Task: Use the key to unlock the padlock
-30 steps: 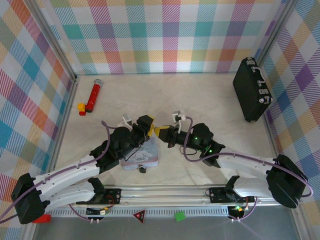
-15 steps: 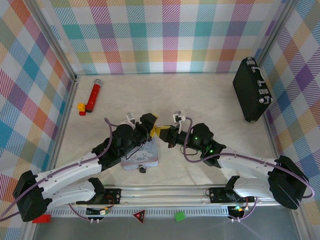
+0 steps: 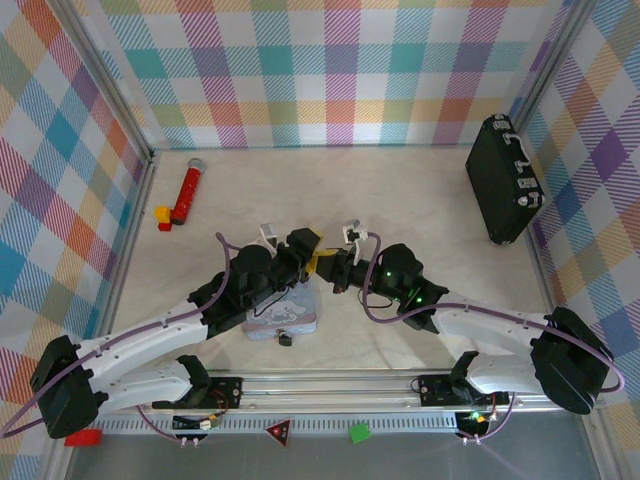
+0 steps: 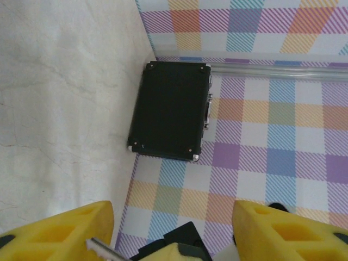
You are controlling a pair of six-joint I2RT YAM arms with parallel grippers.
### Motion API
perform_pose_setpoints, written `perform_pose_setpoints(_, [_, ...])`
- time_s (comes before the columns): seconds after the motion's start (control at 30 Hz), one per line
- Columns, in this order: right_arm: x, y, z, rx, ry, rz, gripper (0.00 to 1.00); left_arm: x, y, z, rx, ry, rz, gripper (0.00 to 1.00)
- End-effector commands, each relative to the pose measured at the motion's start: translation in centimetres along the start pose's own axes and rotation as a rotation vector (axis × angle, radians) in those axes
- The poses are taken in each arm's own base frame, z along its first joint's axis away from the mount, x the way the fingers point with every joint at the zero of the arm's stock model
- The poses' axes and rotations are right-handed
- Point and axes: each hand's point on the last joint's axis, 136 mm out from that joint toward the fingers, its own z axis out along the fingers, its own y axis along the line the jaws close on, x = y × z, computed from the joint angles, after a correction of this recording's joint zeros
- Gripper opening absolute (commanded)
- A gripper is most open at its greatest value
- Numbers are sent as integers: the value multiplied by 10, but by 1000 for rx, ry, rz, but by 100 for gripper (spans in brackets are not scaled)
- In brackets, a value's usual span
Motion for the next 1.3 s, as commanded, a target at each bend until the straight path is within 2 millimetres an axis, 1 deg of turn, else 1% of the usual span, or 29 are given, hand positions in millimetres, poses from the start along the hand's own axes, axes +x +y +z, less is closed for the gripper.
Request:
perform_pose_setpoints(0.0, [6,-1,-4,8,15,0,0,-8,-10,-9,18,-26,3,55])
perform_pose_setpoints(0.2, [6,0,-12,13,8,9,0,-12,-11,-13,16,-44,17,48])
perform_pose_setpoints(0.23, [6,1,-13,10,6,5,0,-11,-12,-12,16,-43,21,46])
perform_pose_setpoints(0.27, [11,-3,-13,26,30,10,0,-11,-12,-11,12,-42,22,45])
perform_pose_setpoints(0.53, [14,-1,-15,18,41,8,0,-10,-14,-10,12,-39,26,35])
perform_pose_setpoints(0.67, [12,2,-14,6,37,11,0,-9,-17,-9,27,-35,22,26])
perform_pose_setpoints(0.8, [8,5,-13,-1,30,9,0,-10,-19,-8,21,-37,29,13])
perform_pose_setpoints(1.0, [5,2,-16,28,20,21,0,-15,-12,-8,-2,-66,48,1])
perform_pose_setpoints(1.07, [3,-1,-19,52,9,31,6,-17,-8,-9,-15,-81,65,0])
perform_pose_setpoints(1.1, [1,-5,-22,74,-2,40,14,-20,-6,-9,-24,-96,75,0])
perform_pose_setpoints(1.17, [-3,-15,-28,139,-33,78,36,-27,-4,-12,-31,-135,107,0])
perform_pose_setpoints(1.2, [-6,-21,-32,170,-51,104,42,-31,-2,-13,-37,-153,123,0])
perform_pose_setpoints(1.27, [-15,-36,-41,239,-94,236,54,-37,-3,-15,-26,-193,167,0])
